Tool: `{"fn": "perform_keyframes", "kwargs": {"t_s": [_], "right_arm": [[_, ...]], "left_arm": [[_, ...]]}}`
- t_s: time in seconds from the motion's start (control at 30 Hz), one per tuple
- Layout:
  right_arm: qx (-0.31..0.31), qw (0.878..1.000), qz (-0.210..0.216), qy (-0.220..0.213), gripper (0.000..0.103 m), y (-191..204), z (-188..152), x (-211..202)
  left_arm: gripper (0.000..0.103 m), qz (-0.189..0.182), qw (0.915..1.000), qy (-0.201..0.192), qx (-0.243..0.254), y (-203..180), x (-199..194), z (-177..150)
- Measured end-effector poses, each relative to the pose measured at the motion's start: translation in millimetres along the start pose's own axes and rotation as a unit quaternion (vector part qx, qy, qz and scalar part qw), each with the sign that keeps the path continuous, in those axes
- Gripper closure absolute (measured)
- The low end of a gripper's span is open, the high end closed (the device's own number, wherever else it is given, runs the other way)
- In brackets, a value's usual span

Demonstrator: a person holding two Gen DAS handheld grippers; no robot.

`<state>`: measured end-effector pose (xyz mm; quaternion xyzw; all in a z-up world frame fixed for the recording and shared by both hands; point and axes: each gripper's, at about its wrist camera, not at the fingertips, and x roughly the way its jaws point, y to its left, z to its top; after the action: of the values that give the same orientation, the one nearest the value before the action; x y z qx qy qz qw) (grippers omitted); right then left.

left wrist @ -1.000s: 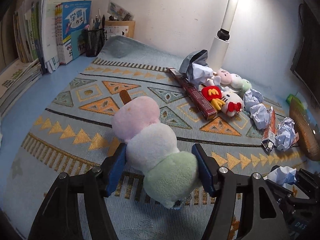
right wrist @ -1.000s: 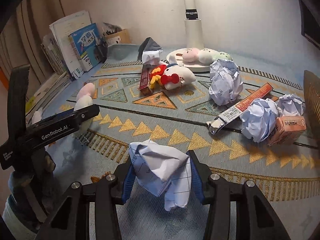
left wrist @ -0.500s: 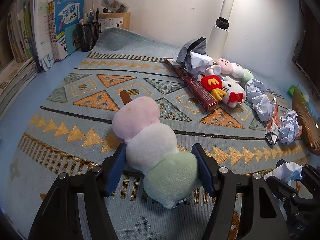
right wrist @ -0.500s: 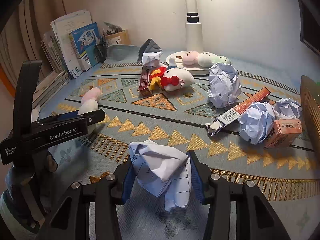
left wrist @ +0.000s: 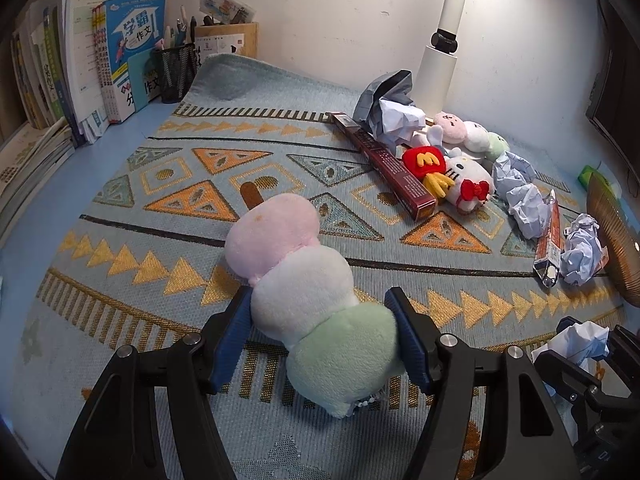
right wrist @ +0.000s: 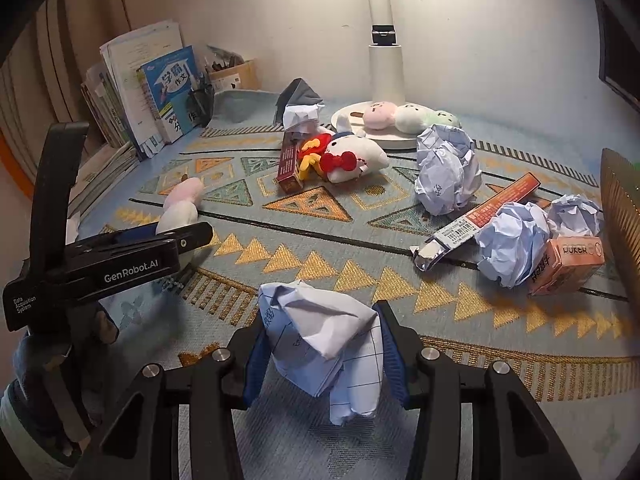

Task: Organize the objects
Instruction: 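Lift the plush skewer with the left gripper while the right gripper lifts the paper ball, then carry the plush skewer and paper ball over the woven bowl and open both grippers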

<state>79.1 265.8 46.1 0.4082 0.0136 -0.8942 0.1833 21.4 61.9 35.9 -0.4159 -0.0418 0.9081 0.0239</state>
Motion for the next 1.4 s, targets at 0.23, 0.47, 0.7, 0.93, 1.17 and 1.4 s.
{"fn": "perform_keyframes", "kwargs": {"t_s": [0.23, 0.47, 0.7, 0.93, 1.17, 1.4], "right_arm": [[-0.009, 1.0, 0.001, -0.008, 0.055, 2.6, 1.2, -1.1], [-0.027, 0.999, 0.001, -0.024, 0.055, 7.8, 0.4, -6.0], [-0.037, 0.999, 0.011, -0.033, 0.055, 9.2, -0.5, -9.3], [-0.036, 0.999, 0.013, -0.032, 0.055, 8.3, -0.5, -8.7], [-0.03, 0.999, 0.026, -0.025, 0.055, 5.9, 0.2, -6.9], [-0.036, 0.999, 0.026, -0.023, 0.055, 8.3, -0.7, -7.5]], "left_arm": [[0.037, -0.001, 1.0, 0.001, -0.001, -1.3, 1.0, 0.0], [0.037, -0.001, 1.0, 0.001, -0.001, -1.1, 1.0, 0.6], [0.037, -0.001, 1.0, 0.001, -0.001, -0.8, 1.1, 0.3], [0.037, -0.002, 1.0, 0.001, -0.002, -1.8, 1.7, 0.2], [0.037, 0.005, 1.0, 0.005, 0.004, -3.7, 3.6, 0.7], [0.04, -0.013, 0.9998, -0.008, 0.009, -2.5, -1.8, -0.5]]}}
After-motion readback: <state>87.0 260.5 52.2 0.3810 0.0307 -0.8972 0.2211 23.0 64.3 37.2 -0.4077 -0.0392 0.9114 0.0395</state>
